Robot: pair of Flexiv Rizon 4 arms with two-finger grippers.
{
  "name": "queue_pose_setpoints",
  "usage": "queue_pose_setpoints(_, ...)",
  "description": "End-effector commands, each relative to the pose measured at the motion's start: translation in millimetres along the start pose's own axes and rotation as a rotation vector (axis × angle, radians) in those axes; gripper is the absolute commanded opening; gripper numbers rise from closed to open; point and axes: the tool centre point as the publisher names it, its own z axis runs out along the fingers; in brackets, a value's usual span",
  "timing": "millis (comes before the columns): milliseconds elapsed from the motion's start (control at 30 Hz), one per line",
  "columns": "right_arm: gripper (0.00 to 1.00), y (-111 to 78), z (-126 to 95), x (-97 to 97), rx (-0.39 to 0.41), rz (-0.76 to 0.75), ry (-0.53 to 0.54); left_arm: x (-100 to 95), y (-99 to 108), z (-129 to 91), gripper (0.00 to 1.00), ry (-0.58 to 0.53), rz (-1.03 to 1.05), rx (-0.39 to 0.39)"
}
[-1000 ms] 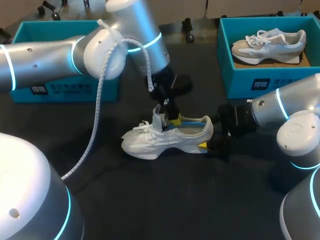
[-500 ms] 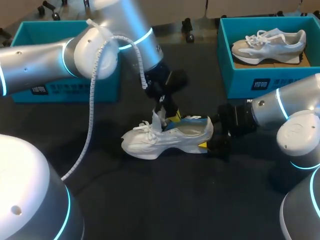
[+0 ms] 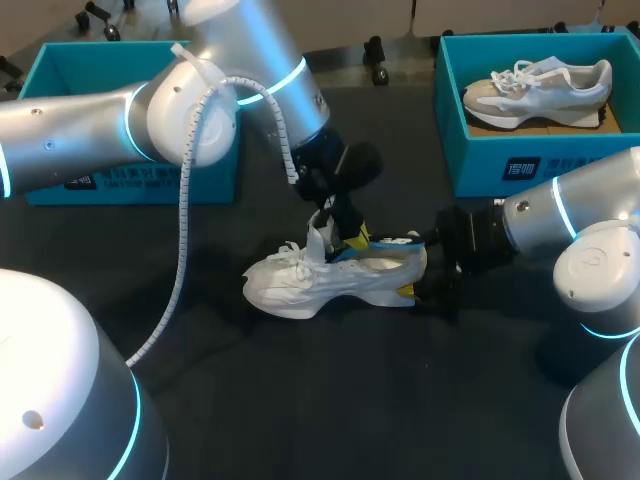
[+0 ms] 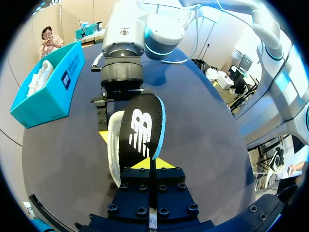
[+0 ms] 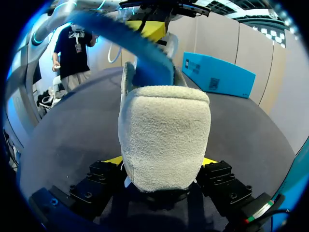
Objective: Take the shoe out of the shoebox, open the shoe tongue, remove and reinsert the insole, then place the shoe into the shoebox
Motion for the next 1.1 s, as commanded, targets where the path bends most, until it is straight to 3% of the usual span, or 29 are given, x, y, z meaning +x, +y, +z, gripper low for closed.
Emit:
queue_pose_setpoints(33, 0.00, -0.4, 5, -0.5, 0.004, 0.000, -0.003, -4.9, -4, 5, 0.00, 0.004, -0.003, -0.009)
queue_pose_setpoints(67, 0.00, -0.4, 5, -0.5, 0.004, 0.000, -0.003, -5.0, -4, 5, 0.04, 0.002, -0.004, -0.008)
queue_pose_setpoints(100, 0.00, -0.4, 5, -0.5, 0.004, 0.000, -0.003, -4.9, -3, 4, 0.28, -0.001, -0.005, -0.004)
queue_pose_setpoints(133, 0.00, -0.4, 5, -0.5, 0.004, 0.000, -0.003, -4.6, -3, 4, 0.42, -0.003, -0.004, -0.002)
queue_pose_setpoints(300, 0.00, -0.4, 5, -0.5, 0.004, 0.000, -0.003, -2.3, -3, 4, 0.51, -0.019, 0.039, 0.005)
queue_pose_setpoints(333, 0.00, -0.4, 5, -0.5, 0.004, 0.000, -0.003, -1.5, -3, 5, 0.63, -0.024, 0.051, 0.006)
queue_pose_setpoints(433, 0.00, -0.4, 5, -0.5, 0.004, 0.000, -0.003, -0.4, -3, 7, 0.77, -0.041, 0.071, 0.004)
queue_pose_setpoints(767, 0.00, -0.4, 5, -0.5, 0.004, 0.000, -0.003, -1.1, -5, 16, 0.76, -0.105, 0.137, 0.032)
queue_pose_setpoints(833, 0.00, -0.4, 5, -0.5, 0.004, 0.000, -0.003, -3.1, -5, 19, 0.69, -0.114, 0.142, 0.031)
queue_pose_setpoints(967, 0.00, -0.4, 5, -0.5, 0.004, 0.000, -0.003, -6.0, -6, 22, 0.65, -0.151, 0.155, 0.034)
queue_pose_setpoints(1033, 0.00, -0.4, 5, -0.5, 0.004, 0.000, -0.003, -8.1, -7, 23, 0.55, -0.168, 0.156, 0.034)
queue_pose_setpoints(1100, 0.00, -0.4, 5, -0.5, 0.004, 0.000, -0.003, -11.0, -7, 24, 0.54, -0.177, 0.156, 0.037)
